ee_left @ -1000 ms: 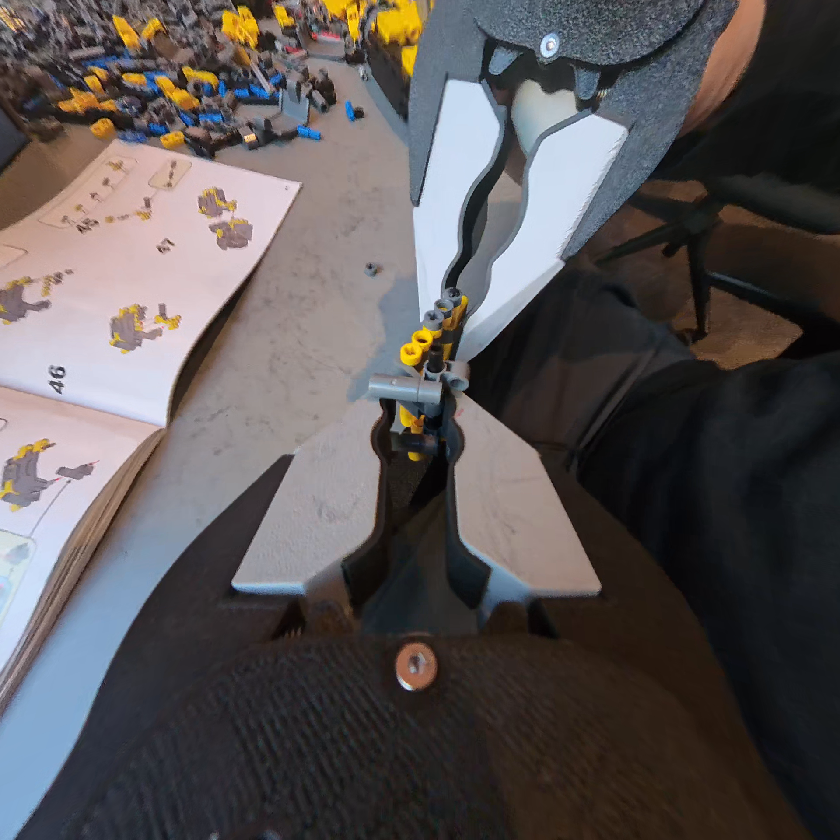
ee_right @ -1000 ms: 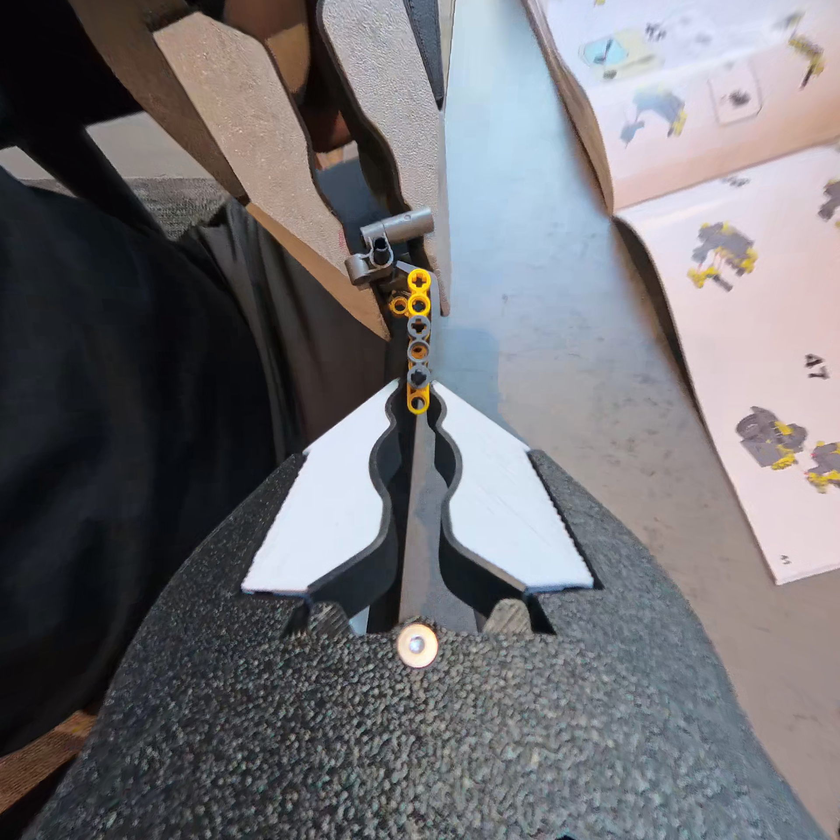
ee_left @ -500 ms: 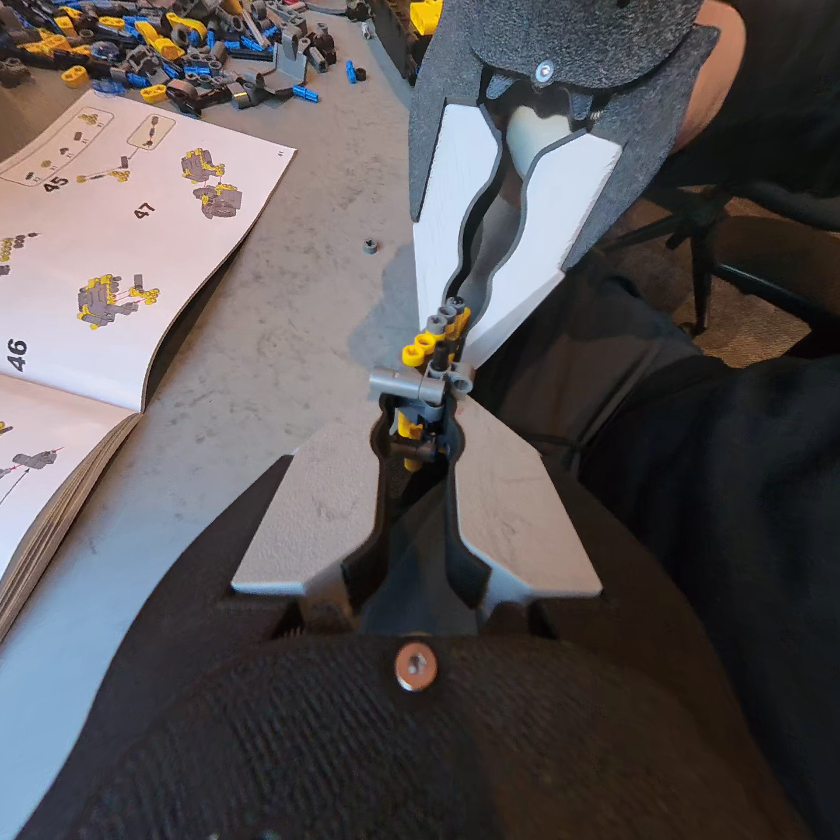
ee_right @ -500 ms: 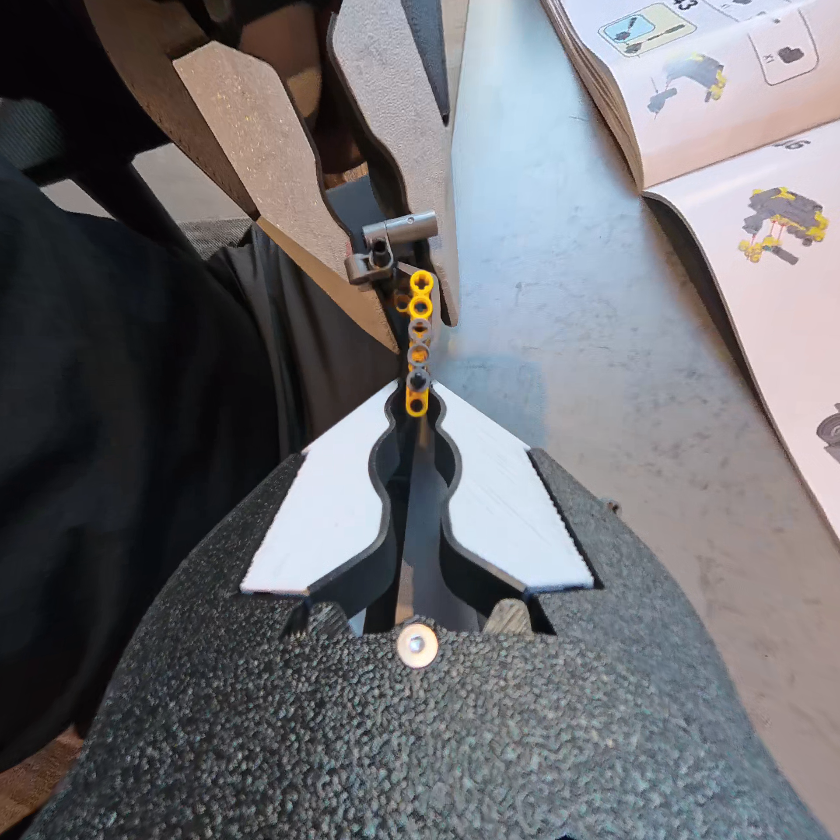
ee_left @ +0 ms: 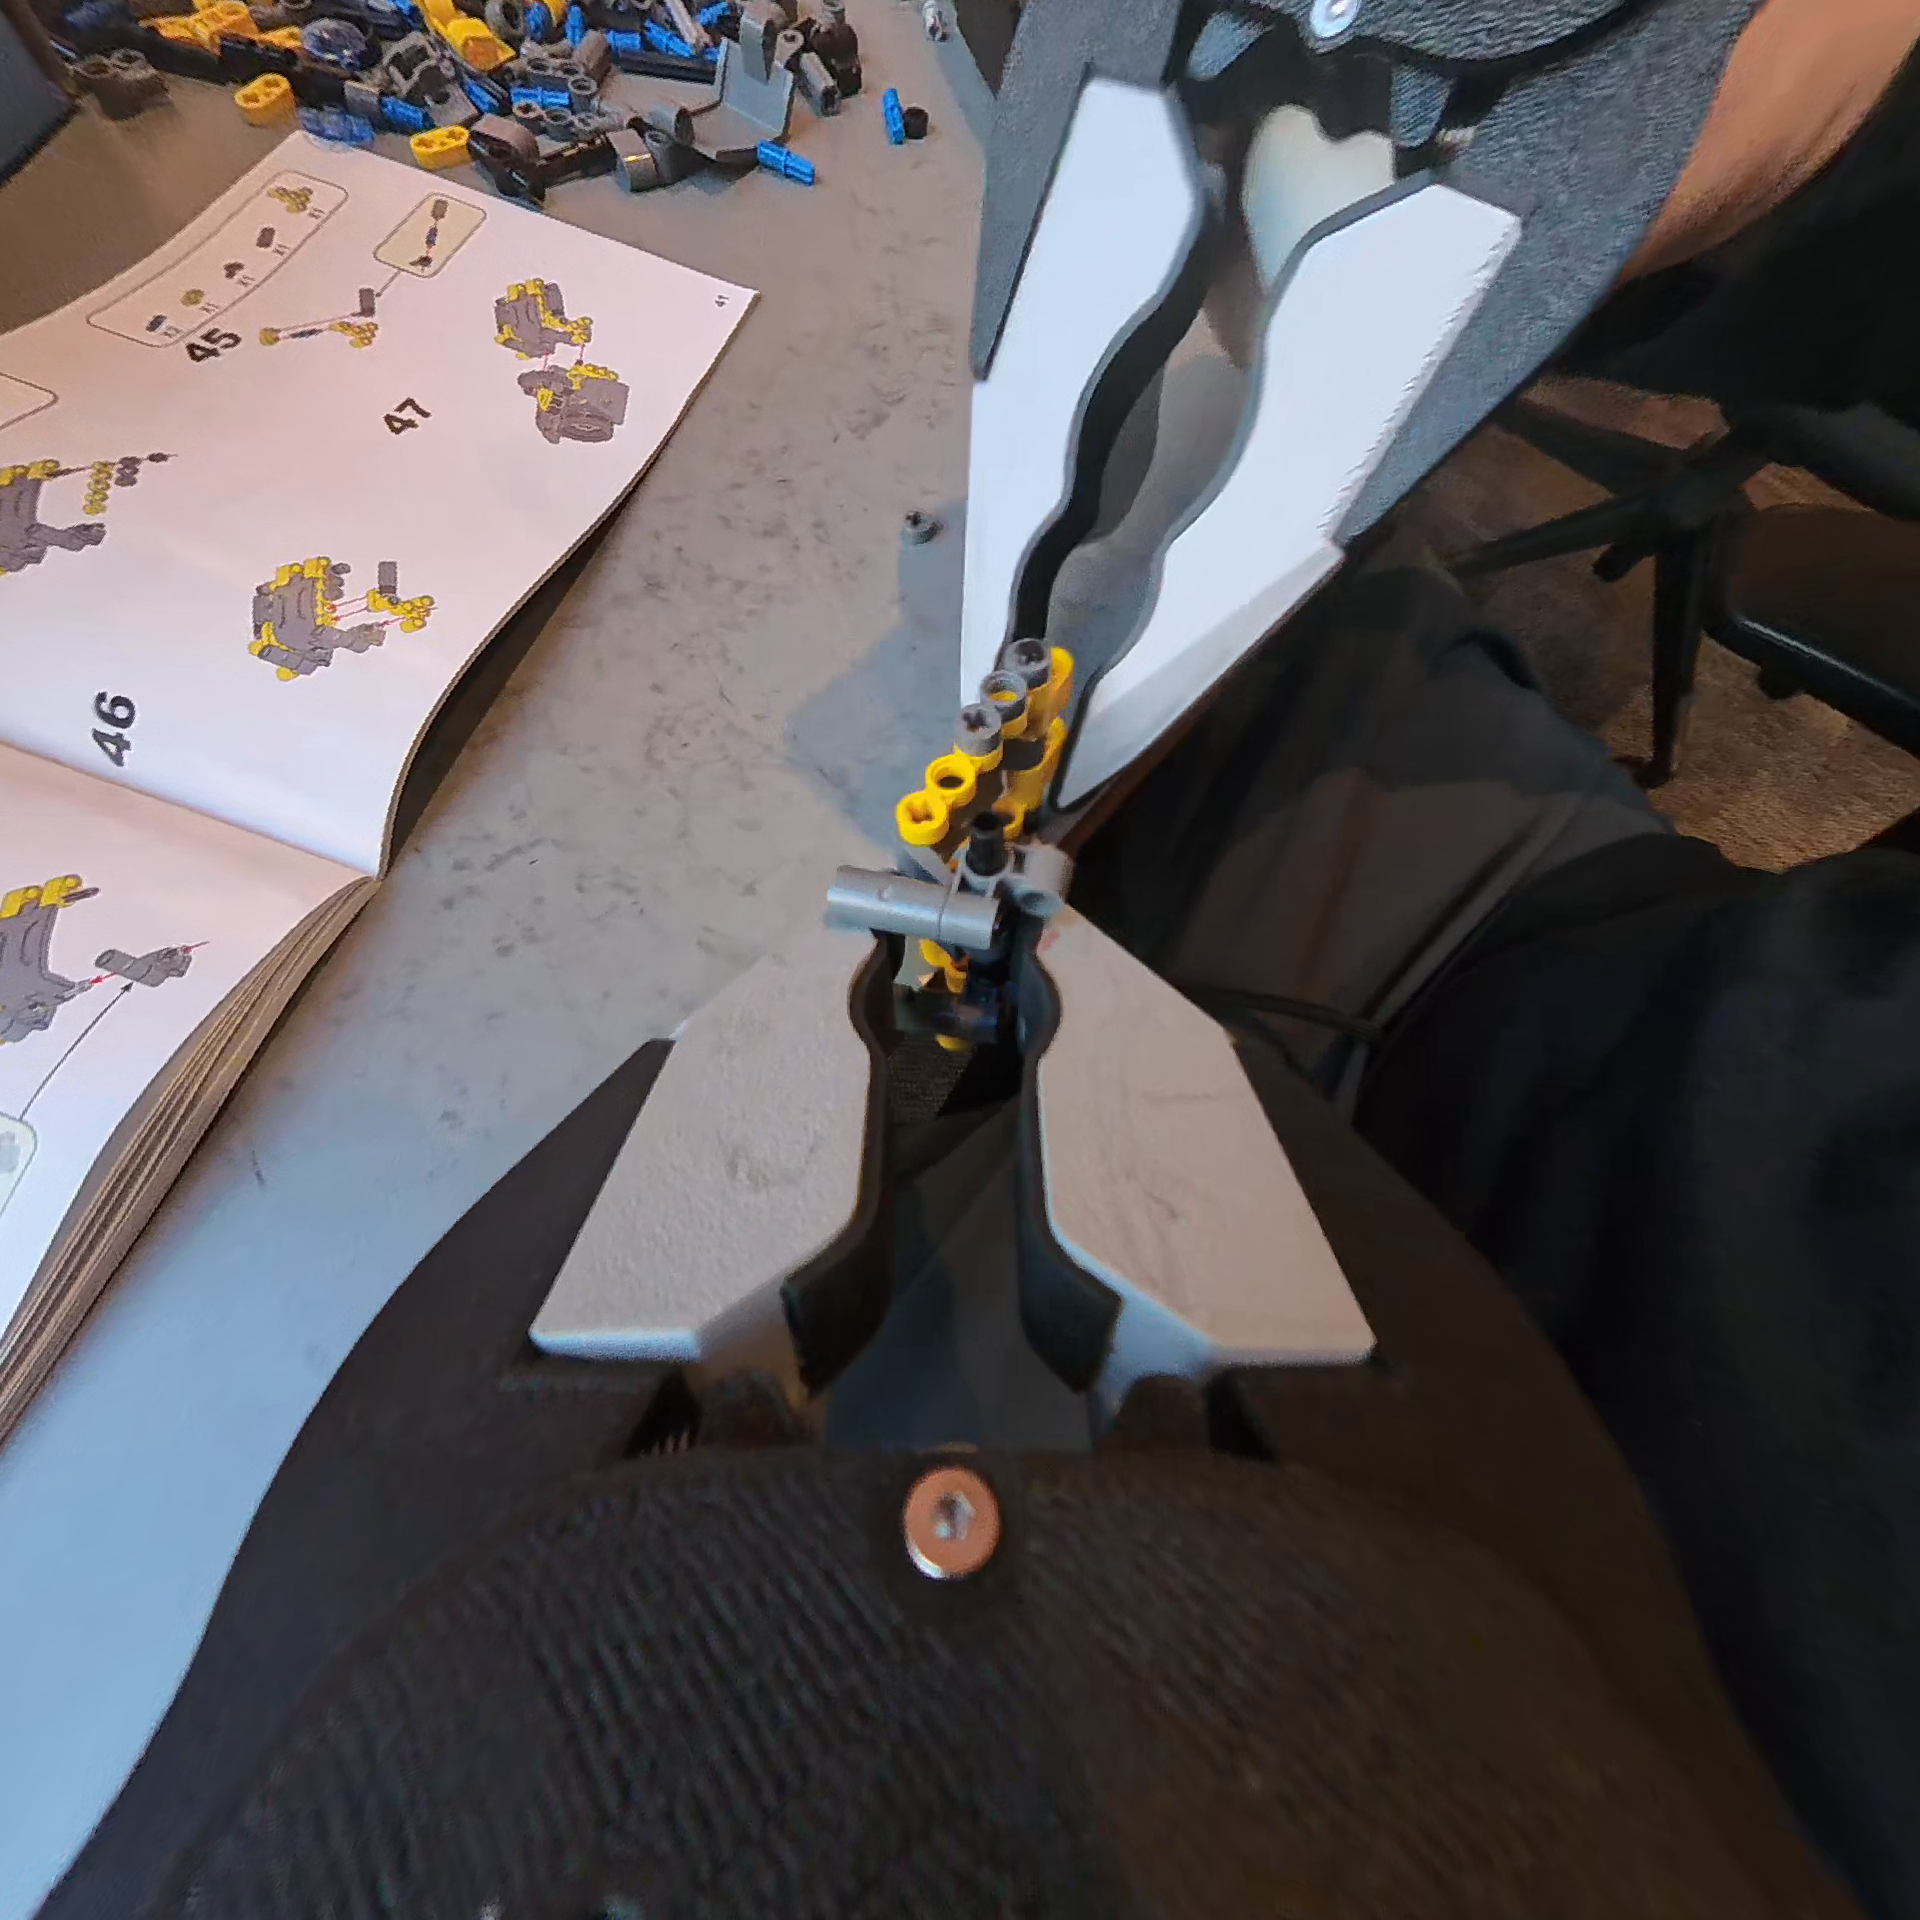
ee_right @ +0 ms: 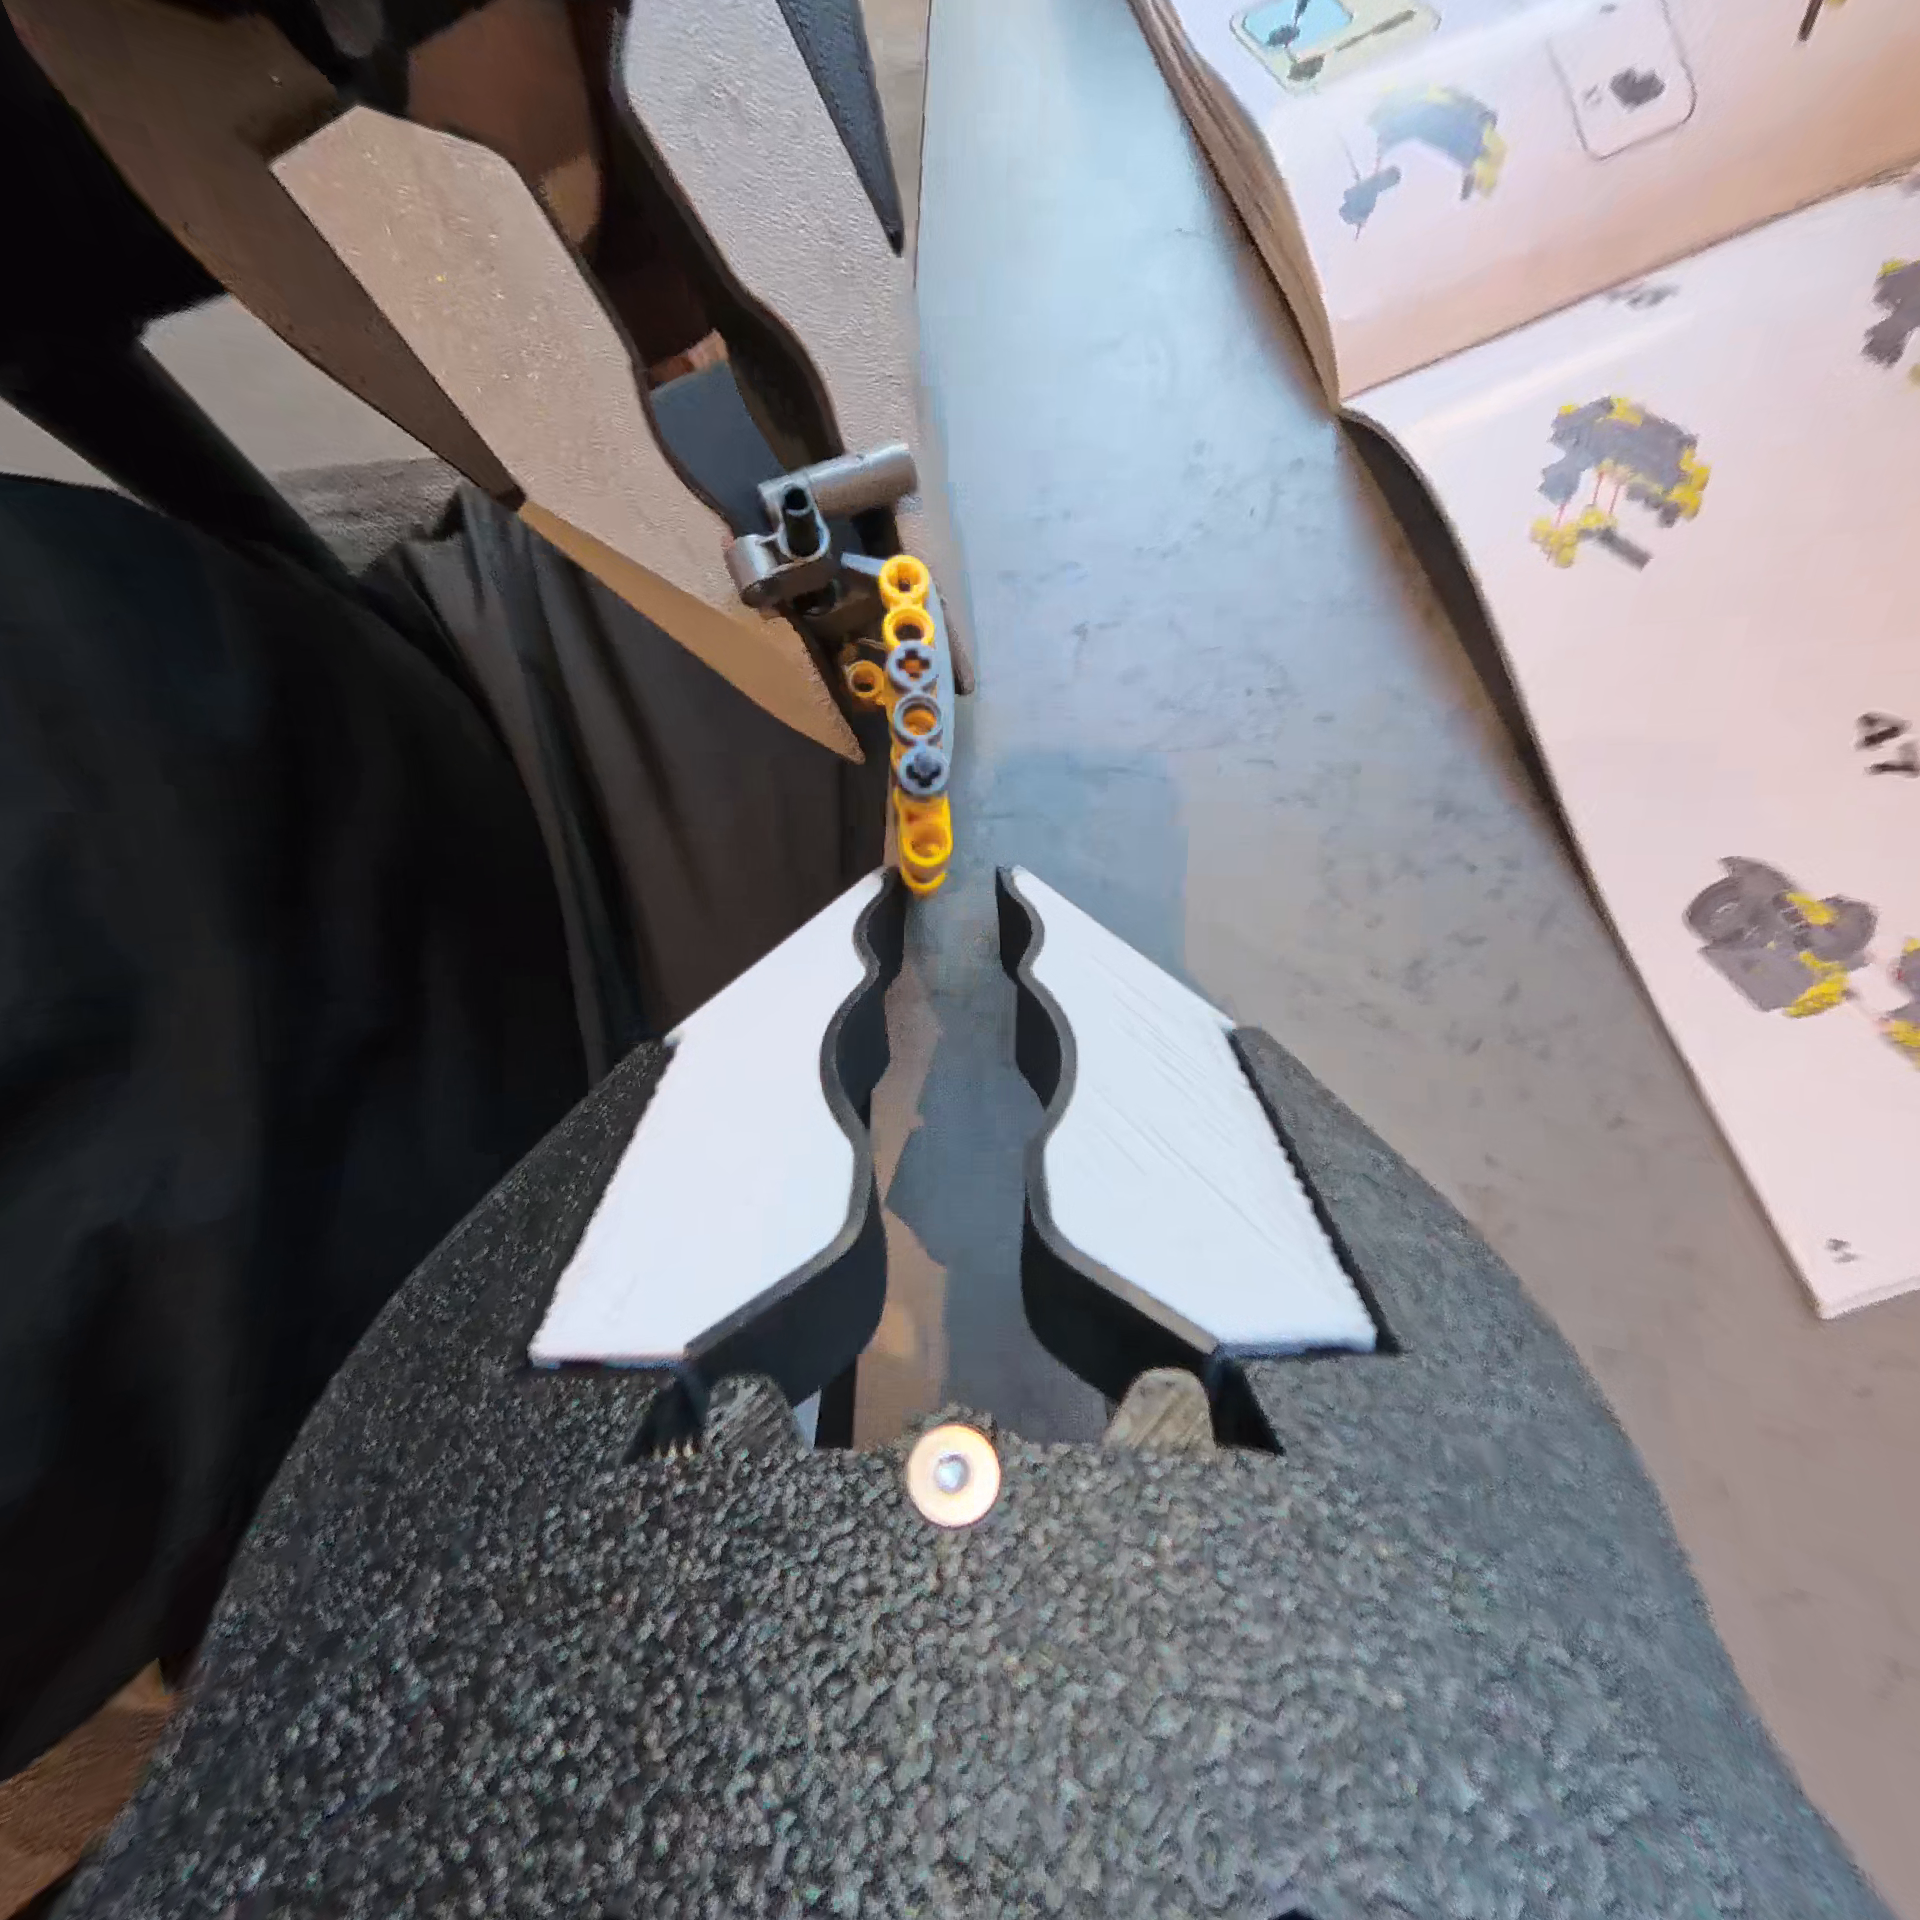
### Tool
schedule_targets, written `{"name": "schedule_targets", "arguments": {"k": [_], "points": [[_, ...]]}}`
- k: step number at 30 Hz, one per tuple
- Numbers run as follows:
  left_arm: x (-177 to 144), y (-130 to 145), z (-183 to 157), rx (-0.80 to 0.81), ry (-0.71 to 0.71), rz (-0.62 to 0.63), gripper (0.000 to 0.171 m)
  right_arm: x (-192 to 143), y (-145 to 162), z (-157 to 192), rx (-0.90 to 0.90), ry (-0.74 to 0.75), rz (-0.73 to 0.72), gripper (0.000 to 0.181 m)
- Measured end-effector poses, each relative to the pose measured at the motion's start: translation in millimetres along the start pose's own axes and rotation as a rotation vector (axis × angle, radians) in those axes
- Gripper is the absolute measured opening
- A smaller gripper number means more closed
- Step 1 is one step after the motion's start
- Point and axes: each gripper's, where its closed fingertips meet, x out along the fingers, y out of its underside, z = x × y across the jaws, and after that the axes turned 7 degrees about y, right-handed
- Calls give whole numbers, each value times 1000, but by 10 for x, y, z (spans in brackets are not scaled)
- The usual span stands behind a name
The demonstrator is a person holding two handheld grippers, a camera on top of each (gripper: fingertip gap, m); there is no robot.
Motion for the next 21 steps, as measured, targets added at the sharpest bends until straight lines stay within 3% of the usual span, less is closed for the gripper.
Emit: {"name": "schedule_targets", "arguments": {"k": [7,21], "points": [[-38,30,11,10,-70,12,16,49,-87,84,-89,-5,-3,6],[-245,140,-27,-87,-259,-101,19,204,-203,190,-332,-208,77,6]]}}
